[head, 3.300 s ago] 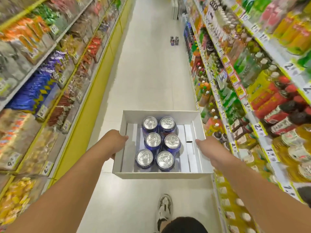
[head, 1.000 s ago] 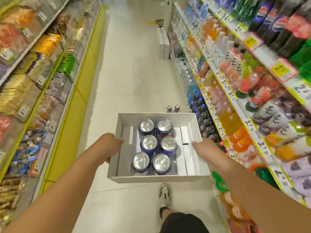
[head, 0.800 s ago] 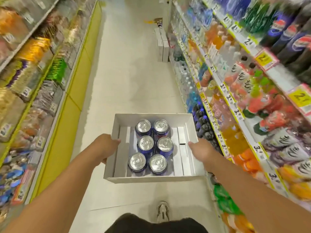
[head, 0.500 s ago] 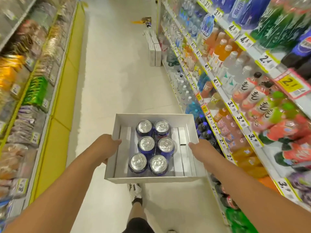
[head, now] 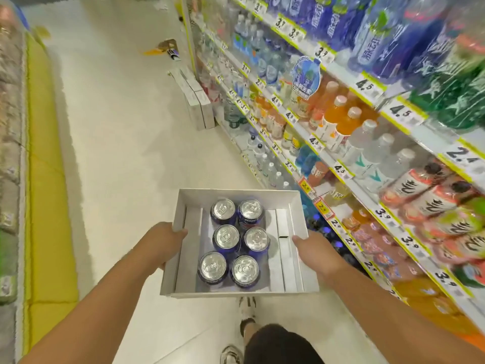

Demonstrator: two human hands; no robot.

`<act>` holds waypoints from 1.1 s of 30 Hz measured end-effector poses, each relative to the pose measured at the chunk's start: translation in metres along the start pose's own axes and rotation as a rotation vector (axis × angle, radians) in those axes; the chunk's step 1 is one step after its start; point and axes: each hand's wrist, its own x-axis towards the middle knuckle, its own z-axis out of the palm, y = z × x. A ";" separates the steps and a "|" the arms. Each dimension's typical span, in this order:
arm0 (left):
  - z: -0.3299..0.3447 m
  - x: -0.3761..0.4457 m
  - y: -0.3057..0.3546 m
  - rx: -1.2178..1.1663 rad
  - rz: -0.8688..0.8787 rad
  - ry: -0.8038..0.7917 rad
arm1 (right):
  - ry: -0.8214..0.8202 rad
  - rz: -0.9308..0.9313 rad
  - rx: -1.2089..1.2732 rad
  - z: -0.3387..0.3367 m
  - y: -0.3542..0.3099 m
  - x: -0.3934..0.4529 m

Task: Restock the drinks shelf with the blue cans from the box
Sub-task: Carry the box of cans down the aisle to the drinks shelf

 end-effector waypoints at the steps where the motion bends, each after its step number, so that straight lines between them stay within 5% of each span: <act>1: -0.008 0.019 0.011 0.004 0.010 -0.008 | 0.010 0.005 0.008 0.001 -0.012 0.017; 17: -0.084 0.299 0.195 0.178 0.142 -0.072 | 0.150 0.135 0.213 0.002 -0.163 0.224; 33: -0.037 0.565 0.266 0.601 0.474 -0.391 | 0.400 0.551 0.565 0.130 -0.186 0.352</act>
